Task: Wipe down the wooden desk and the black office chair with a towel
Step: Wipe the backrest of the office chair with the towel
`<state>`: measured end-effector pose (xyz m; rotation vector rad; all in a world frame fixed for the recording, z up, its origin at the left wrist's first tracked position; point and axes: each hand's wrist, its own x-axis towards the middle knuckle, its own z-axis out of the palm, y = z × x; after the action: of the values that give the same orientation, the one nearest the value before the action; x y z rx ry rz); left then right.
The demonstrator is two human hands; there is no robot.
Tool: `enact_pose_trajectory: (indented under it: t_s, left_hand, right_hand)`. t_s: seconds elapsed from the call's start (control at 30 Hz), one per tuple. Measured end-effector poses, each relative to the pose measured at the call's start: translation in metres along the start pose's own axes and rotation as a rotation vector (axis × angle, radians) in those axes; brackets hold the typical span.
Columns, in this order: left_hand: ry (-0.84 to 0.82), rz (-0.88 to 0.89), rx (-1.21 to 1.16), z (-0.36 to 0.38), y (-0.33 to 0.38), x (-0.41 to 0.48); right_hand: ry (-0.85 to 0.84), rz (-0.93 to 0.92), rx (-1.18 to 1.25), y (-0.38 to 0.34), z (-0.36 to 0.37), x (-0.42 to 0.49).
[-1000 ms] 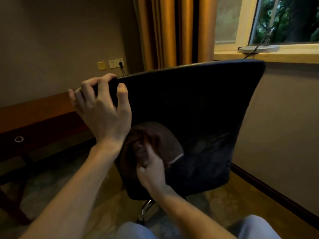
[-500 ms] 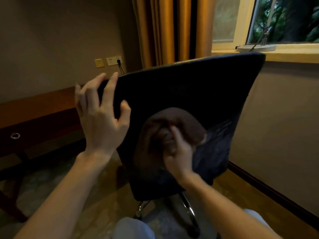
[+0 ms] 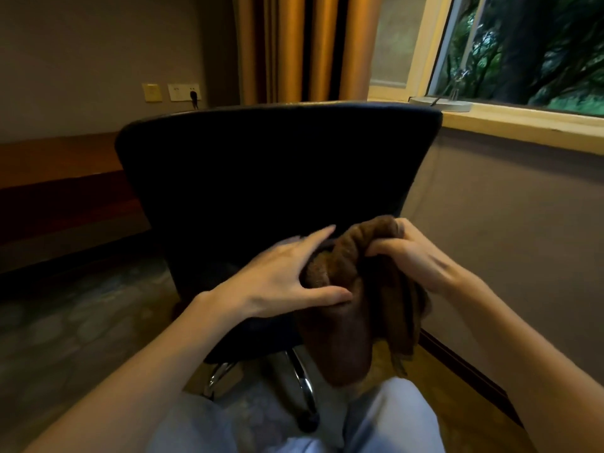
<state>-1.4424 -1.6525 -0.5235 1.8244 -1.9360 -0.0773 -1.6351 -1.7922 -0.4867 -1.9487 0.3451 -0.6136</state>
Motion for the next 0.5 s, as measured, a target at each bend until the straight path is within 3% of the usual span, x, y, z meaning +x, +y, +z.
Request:
enact_pose_trajectory:
  t_s: [0.07, 0.27, 0.33, 0.5]
  left_hand:
    - [-0.033, -0.055, -0.21, 0.003, -0.003, 0.002]
    - [-0.193, -0.183, -0.311, -0.007, -0.007, 0.001]
    - [-0.137, -0.232, -0.408, -0.006, -0.006, 0.002]
    - [0.224, -0.352, -0.772, 0.003, -0.003, 0.009]
  right_hand:
    - [0.024, -0.011, 0.048, -0.007, -0.013, -0.006]
    - [0.06, 0.063, 0.306, 0.0, -0.025, -0.012]
    - [0.132, 0.144, 0.371, 0.008, -0.02, -0.013]
    - [0.305, 0.256, 0.719, 0.021, -0.004, -0.014]
